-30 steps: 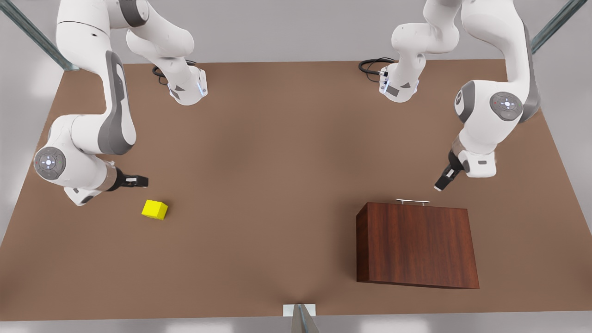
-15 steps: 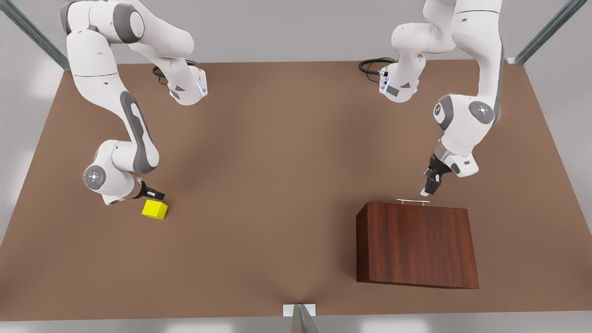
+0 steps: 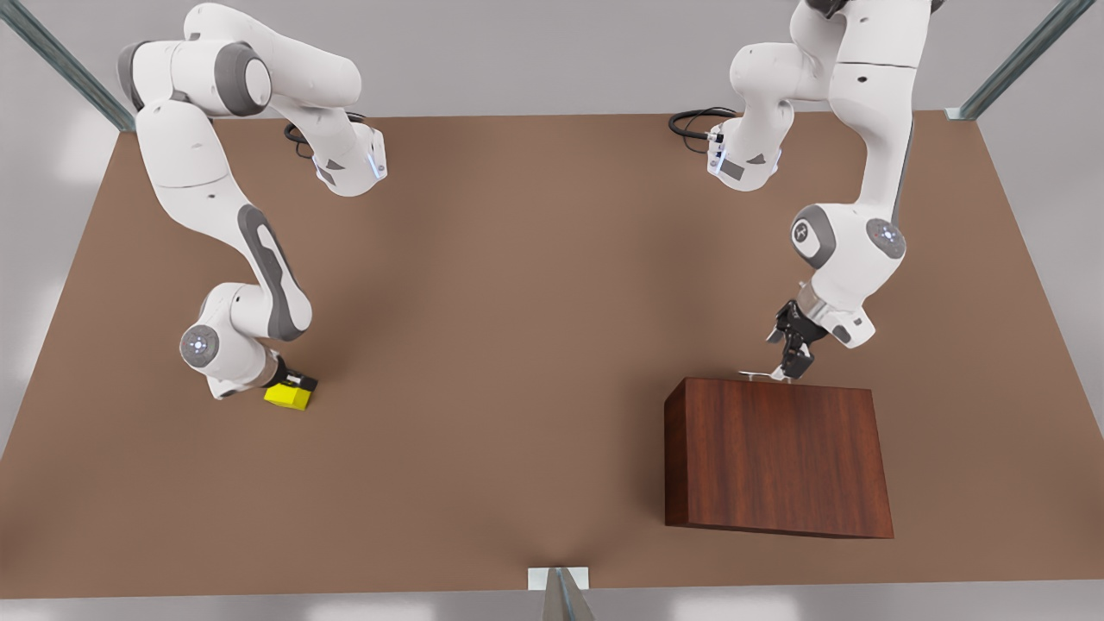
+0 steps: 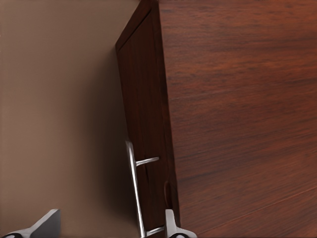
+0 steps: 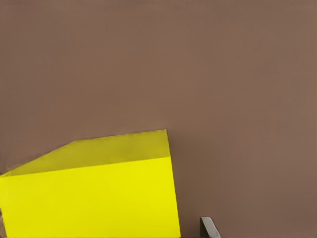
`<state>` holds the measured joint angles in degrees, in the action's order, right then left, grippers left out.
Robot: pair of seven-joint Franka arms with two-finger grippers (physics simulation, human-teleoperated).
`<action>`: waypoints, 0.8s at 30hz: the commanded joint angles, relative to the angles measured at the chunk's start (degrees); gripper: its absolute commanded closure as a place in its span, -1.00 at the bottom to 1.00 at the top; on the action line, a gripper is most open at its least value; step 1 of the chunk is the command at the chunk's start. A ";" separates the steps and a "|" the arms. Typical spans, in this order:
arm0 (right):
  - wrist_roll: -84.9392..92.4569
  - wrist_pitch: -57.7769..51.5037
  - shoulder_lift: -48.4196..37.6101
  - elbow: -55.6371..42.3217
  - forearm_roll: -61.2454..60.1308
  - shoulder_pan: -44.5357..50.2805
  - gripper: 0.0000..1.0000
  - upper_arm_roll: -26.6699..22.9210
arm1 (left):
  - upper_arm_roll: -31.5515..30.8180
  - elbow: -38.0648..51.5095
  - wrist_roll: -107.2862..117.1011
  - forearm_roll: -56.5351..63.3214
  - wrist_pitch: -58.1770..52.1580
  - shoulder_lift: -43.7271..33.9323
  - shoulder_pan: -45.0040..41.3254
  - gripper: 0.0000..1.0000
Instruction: Open the drawer with left arm, place the square in the middle with right arm, and place the square in the drawer with left arm
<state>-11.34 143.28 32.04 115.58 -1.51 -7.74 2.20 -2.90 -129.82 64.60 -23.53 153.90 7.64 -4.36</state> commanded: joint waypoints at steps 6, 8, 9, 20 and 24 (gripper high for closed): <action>0.09 3.59 -0.14 0.08 1.25 0.35 -0.94 0.08 | 0.00 -0.09 0.00 -1.87 0.00 0.70 -0.12 -1.00; 0.09 4.47 -0.49 0.08 1.25 0.35 -0.89 0.08 | -0.09 -0.09 0.00 -1.87 0.00 1.23 -0.12 -1.00; 0.18 4.82 -0.58 0.08 2.30 0.35 -0.80 0.08 | -0.09 -0.09 0.00 -1.96 0.00 1.58 -0.12 -1.00; -1.05 3.59 -1.89 0.08 2.04 0.35 -0.22 0.35 | -0.44 -1.32 0.09 -2.66 1.06 3.08 -0.21 -1.00; -8.70 -3.09 -6.73 0.00 1.95 0.44 -0.26 6.67 | -0.44 -3.43 0.26 -2.75 0.88 1.58 -0.47 -1.00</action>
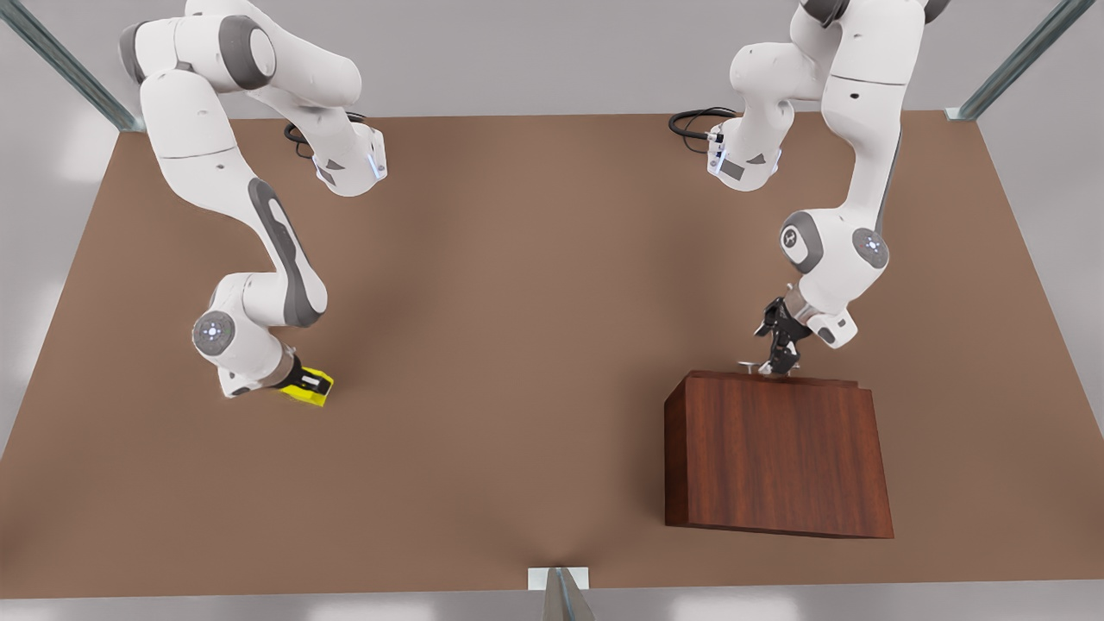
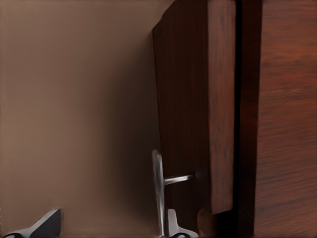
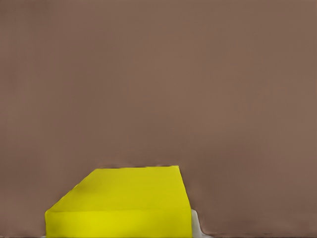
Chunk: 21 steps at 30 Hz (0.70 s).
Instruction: Open the drawer with left arm, place the square in the middle with right arm, and place the square in the drawer with left arm
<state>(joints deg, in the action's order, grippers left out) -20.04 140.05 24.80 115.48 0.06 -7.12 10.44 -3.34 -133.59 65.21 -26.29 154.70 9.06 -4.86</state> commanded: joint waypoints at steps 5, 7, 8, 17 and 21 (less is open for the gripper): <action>-14.66 -1.54 1.21 -5.44 -0.41 14.50 -0.26 1.33 | 0.00 -0.36 0.44 -0.34 -0.45 -1.50 -0.15 -1.00; -19.15 -1.54 4.12 -9.66 -0.67 19.34 -0.26 1.25 | 0.00 -0.45 0.44 -0.34 -0.45 -1.50 -0.24 -1.00; -22.84 -1.45 6.05 -12.12 -0.67 22.68 -0.26 1.33 | 0.00 -1.41 0.44 -0.43 -0.36 -1.68 -0.24 -1.00; -68.89 -1.10 20.20 -29.08 -2.69 57.92 -0.26 -12.64 | 0.09 -5.63 1.76 -0.87 -0.27 -5.20 -0.85 -1.00; -72.77 -1.36 20.29 -28.73 -1.99 57.84 -1.00 -12.64 | 0.35 -7.57 1.76 -0.96 -0.36 -6.95 -0.85 -1.00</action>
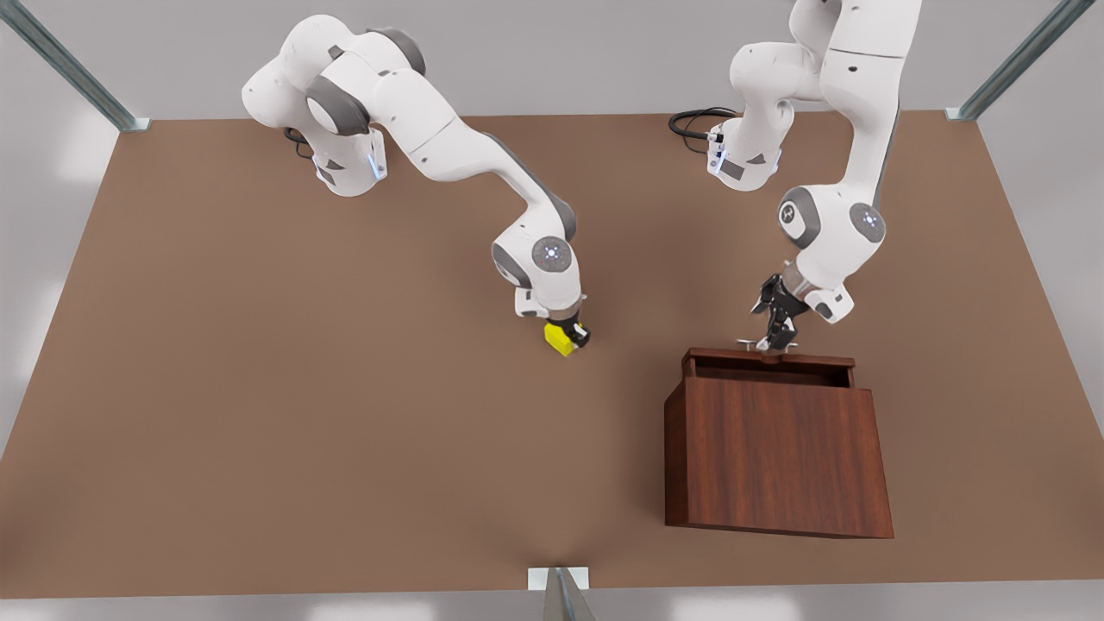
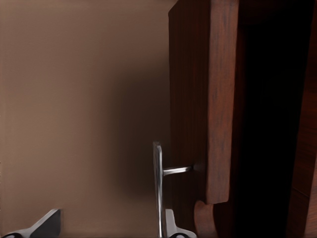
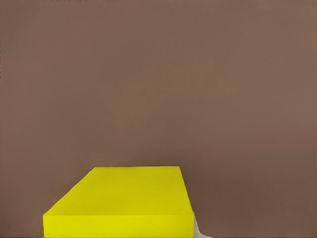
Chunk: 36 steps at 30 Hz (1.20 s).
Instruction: Open the drawer with left arm, place the square in the middle with right arm, and place the square in the drawer with left arm
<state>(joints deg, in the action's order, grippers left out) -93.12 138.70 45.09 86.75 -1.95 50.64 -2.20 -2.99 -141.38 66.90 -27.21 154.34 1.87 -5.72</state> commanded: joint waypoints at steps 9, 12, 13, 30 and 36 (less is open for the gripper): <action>13.12 -8.71 -10.63 1.05 -1.21 -9.15 -1.00 -0.53 | 0.53 -4.60 -0.02 -0.03 0.00 -3.98 0.10 -1.00; 48.98 -16.43 -29.35 12.83 -2.71 -24.52 -1.00 -0.53 | 1.14 -7.24 -0.02 -0.03 -0.18 -6.79 0.10 -1.00; 62.86 -24.25 -32.87 12.48 -2.54 -29.19 -1.00 -0.44 | 1.49 -7.59 0.07 -0.03 -2.37 -8.55 0.01 -1.00; 88.29 -45.01 -37.09 -3.87 1.68 -50.02 -1.00 1.41 | -0.26 58.32 -34.37 24.05 -47.63 21.33 -16.42 -1.00; 88.64 -44.48 -37.18 -3.96 1.60 -51.25 -1.00 1.41 | -7.56 58.32 -55.83 25.01 -42.91 27.04 -22.22 -1.00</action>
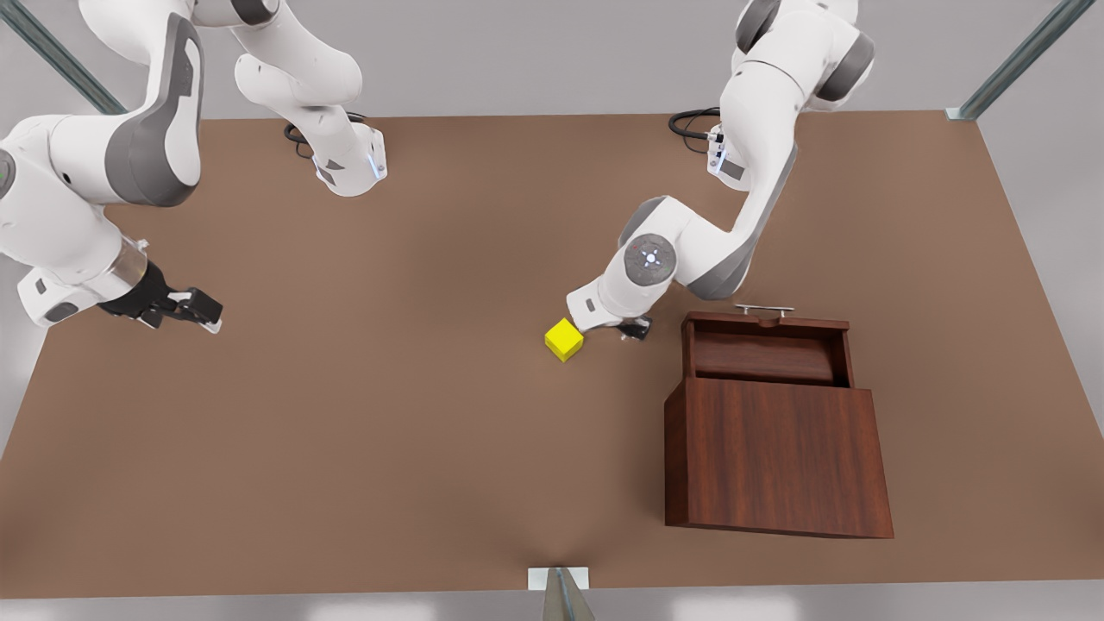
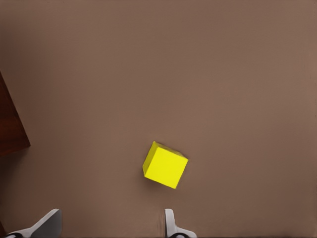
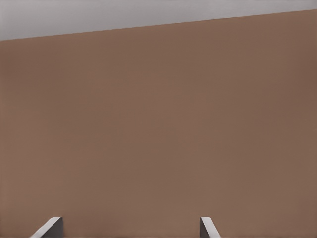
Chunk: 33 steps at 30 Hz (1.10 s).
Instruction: Open the drawer with left arm, place the square in the middle with right arm, and place the square in the drawer with left arm
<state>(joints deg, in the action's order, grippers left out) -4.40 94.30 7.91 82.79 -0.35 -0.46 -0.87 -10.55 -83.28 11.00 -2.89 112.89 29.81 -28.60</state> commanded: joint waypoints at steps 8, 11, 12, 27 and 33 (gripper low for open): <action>0.10 1.85 0.61 0.00 -0.26 -0.16 -1.00 0.16 | 0.00 -0.31 -0.02 13.34 8.58 7.63 -6.38 -1.00; 0.01 1.94 0.70 0.00 -0.26 -0.42 -1.00 0.16 | -0.18 -0.31 -2.30 13.79 8.84 9.38 -6.64 -1.00; 0.01 1.85 0.70 0.00 -0.26 -0.51 -1.00 0.16 | -0.18 -0.31 -2.30 13.79 9.28 9.73 -6.90 -1.00; -0.61 1.85 0.79 -1.23 -0.35 -1.12 -1.00 0.16 | 0.00 -0.48 -3.89 16.78 10.34 15.54 -9.36 -1.00; -0.52 1.94 0.79 -1.23 -0.88 -1.21 -1.00 0.08 | 0.09 -2.24 -3.89 16.78 13.06 17.38 -9.36 -1.00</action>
<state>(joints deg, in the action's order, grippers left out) -4.92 96.24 8.71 81.56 -1.23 -1.71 -0.79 -10.46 -85.82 7.12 13.79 126.16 47.21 -37.97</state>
